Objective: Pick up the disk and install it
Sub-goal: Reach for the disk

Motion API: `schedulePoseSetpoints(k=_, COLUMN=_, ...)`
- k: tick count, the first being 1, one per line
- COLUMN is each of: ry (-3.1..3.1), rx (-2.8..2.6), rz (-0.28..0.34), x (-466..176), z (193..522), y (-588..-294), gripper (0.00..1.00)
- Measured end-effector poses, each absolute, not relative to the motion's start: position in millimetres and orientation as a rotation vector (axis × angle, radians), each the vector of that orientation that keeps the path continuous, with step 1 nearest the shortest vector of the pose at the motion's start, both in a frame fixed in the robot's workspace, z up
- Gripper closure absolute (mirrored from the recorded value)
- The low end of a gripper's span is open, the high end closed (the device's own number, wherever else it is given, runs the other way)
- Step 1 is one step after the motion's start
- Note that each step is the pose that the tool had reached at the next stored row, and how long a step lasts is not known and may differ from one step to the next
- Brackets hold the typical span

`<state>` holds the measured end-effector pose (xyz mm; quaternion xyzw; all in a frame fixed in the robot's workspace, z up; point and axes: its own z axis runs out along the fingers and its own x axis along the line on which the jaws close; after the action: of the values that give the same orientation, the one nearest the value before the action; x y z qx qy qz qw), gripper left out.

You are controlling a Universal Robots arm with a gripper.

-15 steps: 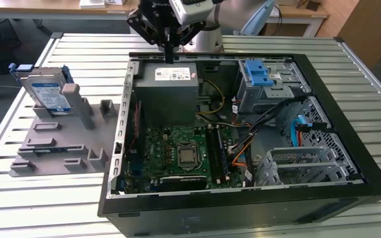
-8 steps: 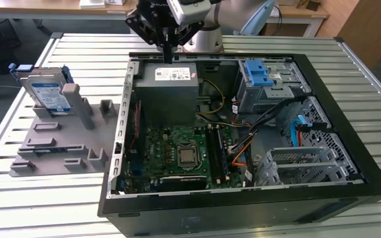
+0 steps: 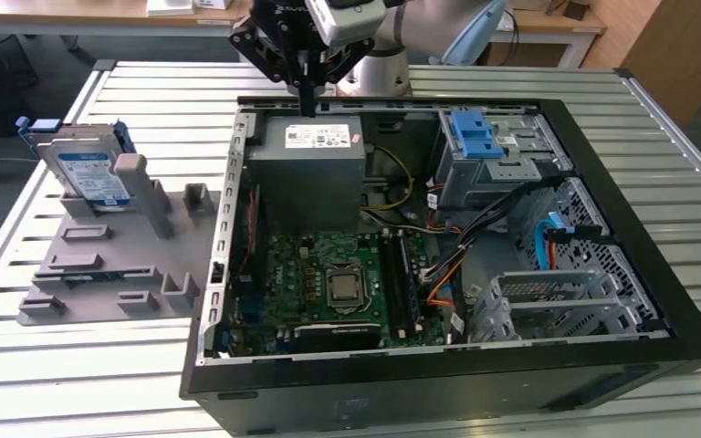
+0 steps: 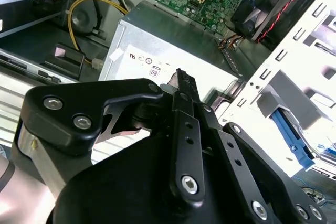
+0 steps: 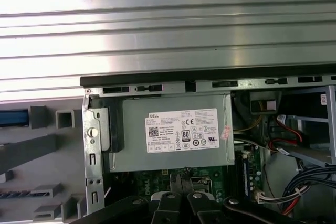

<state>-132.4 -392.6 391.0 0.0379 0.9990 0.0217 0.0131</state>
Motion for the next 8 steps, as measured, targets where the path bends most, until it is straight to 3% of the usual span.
schedulePoseSetpoints(k=8, ry=3.112, rx=0.118, rz=0.068, x=-133.6, z=390.6, y=-391.3, gripper=0.89)
